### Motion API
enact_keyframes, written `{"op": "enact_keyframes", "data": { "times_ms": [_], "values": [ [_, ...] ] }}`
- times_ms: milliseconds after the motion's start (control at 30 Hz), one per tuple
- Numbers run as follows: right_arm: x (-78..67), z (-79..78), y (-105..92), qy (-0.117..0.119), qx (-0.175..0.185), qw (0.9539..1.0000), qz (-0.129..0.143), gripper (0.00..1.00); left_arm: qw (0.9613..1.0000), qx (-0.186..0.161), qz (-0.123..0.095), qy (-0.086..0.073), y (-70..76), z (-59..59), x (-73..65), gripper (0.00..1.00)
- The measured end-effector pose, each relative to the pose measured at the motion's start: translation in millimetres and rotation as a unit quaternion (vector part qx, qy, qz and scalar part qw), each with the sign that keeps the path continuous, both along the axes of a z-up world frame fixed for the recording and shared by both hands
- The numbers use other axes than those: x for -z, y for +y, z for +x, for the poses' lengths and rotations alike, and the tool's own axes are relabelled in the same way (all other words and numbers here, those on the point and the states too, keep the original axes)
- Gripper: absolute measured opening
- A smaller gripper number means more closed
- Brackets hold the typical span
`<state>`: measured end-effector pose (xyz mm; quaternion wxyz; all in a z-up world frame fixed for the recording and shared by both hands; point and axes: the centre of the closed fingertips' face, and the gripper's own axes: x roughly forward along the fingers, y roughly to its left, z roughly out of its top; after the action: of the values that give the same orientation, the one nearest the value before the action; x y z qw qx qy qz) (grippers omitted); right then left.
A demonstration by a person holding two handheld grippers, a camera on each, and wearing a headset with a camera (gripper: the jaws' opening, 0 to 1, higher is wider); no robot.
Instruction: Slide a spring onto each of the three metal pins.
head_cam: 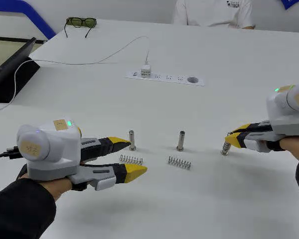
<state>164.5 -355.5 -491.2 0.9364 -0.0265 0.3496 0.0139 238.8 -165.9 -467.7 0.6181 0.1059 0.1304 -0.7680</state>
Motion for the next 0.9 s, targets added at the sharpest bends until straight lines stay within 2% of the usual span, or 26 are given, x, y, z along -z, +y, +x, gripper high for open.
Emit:
{"op": "enact_keyframes", "data": {
  "times_ms": [200,467,900],
  "values": [
    [9.4,-1.1,0.2,0.007,0.005,1.0,0.005,0.12,1.0,0.0,0.001,0.0,0.3,0.1,0.5,0.46],
    [9.0,-2.4,2.2,0.003,0.002,1.0,0.004,0.14,1.0,0.001,0.0,-0.001,0.0,-0.3,0.2,0.46],
    [11.3,-22.7,15.2,0.007,-0.001,1.0,0.002,0.17,1.0,0.004,0.0,-0.003,-0.8,-1.3,-0.3,0.45]
  ]
}}
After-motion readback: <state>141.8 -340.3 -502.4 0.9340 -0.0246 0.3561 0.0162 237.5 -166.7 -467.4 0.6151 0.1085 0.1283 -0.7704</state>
